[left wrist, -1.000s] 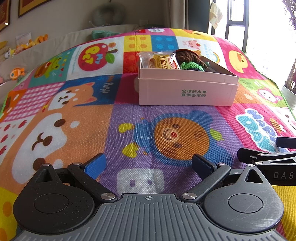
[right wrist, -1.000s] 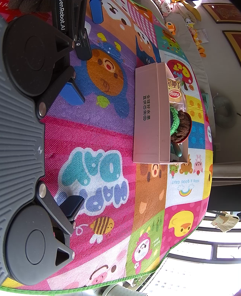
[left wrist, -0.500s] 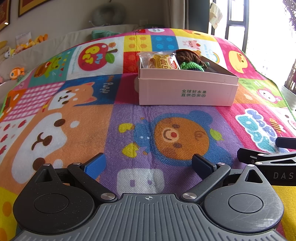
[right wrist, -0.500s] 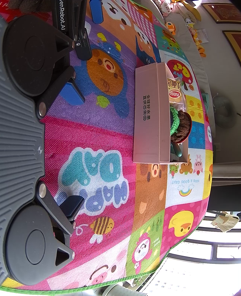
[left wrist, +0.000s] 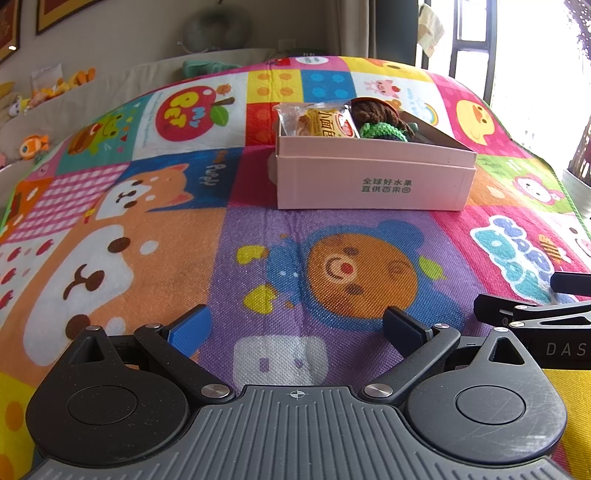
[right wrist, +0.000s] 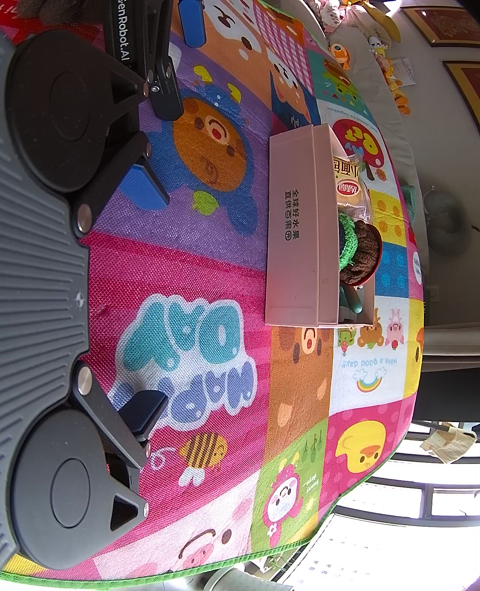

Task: Organize objects

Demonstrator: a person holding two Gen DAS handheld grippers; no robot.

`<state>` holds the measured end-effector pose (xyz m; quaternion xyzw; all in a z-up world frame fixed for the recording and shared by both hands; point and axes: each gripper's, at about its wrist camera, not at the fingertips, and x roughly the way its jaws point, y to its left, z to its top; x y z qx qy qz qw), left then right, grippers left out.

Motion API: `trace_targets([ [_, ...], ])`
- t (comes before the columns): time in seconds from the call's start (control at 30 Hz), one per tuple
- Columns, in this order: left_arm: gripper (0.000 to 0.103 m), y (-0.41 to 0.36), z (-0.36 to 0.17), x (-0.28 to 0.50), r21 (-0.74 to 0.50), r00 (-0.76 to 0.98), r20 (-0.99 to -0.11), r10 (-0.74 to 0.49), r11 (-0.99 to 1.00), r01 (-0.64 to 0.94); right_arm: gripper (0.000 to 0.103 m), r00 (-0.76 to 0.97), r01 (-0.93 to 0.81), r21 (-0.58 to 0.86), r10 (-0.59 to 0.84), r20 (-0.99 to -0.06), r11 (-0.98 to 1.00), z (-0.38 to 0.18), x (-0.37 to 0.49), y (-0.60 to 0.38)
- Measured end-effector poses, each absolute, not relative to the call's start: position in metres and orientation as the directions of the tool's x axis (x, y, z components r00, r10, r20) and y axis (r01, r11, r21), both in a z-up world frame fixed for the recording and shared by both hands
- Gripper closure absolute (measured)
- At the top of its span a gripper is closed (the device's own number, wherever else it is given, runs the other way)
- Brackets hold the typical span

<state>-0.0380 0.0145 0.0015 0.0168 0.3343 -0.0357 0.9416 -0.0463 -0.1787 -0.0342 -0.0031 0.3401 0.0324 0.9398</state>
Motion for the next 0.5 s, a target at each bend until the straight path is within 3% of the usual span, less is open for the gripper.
trace_targets([
  [0.5, 0.001, 0.0136, 0.0015, -0.0379, 0.010, 0.774, -0.631, -0.054, 0.997, 0.077, 0.000, 0.767, -0.063, 0.016, 0.059, -0.639, 0.998, -0.0342, -0.0463, -0.1788],
])
